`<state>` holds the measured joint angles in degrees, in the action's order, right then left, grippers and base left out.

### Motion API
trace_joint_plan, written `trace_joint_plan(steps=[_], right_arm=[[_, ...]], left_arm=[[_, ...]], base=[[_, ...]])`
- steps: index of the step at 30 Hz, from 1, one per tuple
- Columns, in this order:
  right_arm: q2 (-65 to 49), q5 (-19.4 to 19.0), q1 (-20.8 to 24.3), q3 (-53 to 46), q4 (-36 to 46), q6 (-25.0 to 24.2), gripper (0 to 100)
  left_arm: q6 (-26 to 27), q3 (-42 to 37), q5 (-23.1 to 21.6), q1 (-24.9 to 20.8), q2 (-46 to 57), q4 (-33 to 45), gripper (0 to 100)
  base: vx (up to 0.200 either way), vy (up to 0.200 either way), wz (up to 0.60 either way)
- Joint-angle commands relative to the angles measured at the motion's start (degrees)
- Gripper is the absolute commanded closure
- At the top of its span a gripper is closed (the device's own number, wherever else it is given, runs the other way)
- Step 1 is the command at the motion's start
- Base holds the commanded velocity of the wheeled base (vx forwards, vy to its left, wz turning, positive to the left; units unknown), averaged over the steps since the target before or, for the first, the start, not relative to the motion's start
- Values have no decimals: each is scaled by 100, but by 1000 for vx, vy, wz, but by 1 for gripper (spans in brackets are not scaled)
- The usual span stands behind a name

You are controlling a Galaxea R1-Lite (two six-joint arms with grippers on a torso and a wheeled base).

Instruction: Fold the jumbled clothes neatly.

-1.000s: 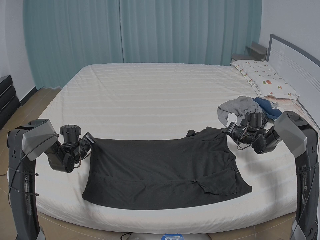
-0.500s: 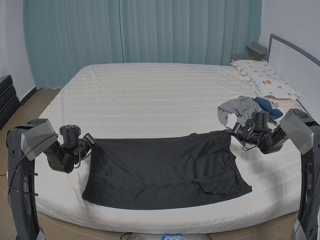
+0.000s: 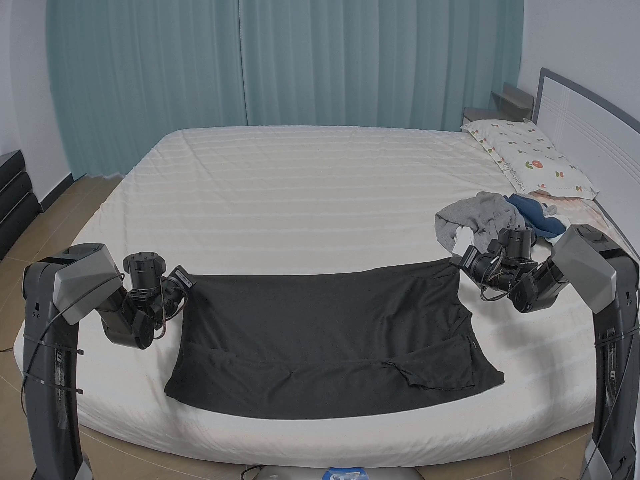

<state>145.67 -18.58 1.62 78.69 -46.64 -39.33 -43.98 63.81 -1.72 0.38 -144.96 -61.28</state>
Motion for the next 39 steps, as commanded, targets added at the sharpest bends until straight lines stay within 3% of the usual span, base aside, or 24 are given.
trace_joint_plan(steps=[1,8,16,20,27,39], right_arm=[[23,-14,-4,-56,-3,-5,100],[-346,-155,-30,-574,-3,57,100],[-838,-366,-83,-1488,-451,92,100],[-891,-454,-118,-1945,-609,373,100],[-891,-489,-259,-2807,-935,988,100],[-873,-603,-268,-3826,-1559,1472,100]], left_arm=[[4,-17,-4,-3,-147,-15,100],[83,-395,-30,-3,-24,-384,100],[522,-1081,-48,-3,196,-973,100],[593,-1362,-48,-3,240,-1193,100],[1480,-2241,-92,-3,187,-1747,100],[2658,-3630,-382,-3,47,-2872,100]], base=[[0,0,0],[0,0,0],[0,0,0],[0,0,0],[0,0,0],[0,0,0]])
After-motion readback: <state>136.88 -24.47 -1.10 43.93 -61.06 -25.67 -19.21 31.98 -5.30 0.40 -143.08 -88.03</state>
